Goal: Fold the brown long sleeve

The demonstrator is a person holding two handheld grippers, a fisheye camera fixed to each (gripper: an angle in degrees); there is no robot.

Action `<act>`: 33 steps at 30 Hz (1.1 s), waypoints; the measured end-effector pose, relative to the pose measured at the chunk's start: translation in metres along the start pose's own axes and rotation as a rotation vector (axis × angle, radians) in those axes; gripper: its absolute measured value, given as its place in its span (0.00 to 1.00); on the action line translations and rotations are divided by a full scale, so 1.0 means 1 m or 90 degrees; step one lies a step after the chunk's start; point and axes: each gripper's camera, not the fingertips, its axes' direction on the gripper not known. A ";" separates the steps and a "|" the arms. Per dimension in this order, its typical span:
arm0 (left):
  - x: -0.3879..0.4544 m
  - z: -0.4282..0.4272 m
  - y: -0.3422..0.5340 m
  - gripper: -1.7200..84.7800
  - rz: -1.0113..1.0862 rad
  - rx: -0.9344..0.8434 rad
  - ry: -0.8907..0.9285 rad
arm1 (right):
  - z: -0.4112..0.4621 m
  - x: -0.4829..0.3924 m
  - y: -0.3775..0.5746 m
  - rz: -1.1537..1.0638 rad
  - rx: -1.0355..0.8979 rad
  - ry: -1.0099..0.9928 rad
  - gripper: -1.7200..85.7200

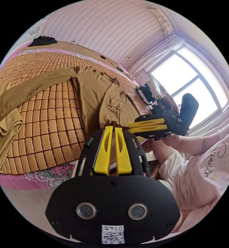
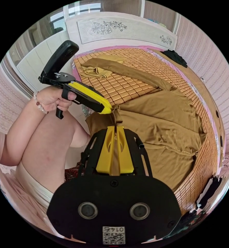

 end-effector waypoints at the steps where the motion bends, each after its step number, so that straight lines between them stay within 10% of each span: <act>1: -0.005 -0.007 0.001 0.01 -0.021 0.017 0.009 | 0.001 0.000 -0.003 0.000 0.000 -0.008 0.03; 11: 0.003 -0.047 0.008 0.01 -0.051 0.139 -0.024 | 0.032 -0.001 -0.007 -0.039 -0.064 -0.071 0.08; 22: 0.059 0.057 -0.025 0.01 0.053 -0.221 -0.188 | 0.043 0.019 -0.001 0.003 -0.068 -0.064 0.08; 33: 0.062 0.031 -0.018 0.01 0.010 -0.053 -0.089 | 0.027 0.039 0.026 0.000 -0.065 -0.060 0.08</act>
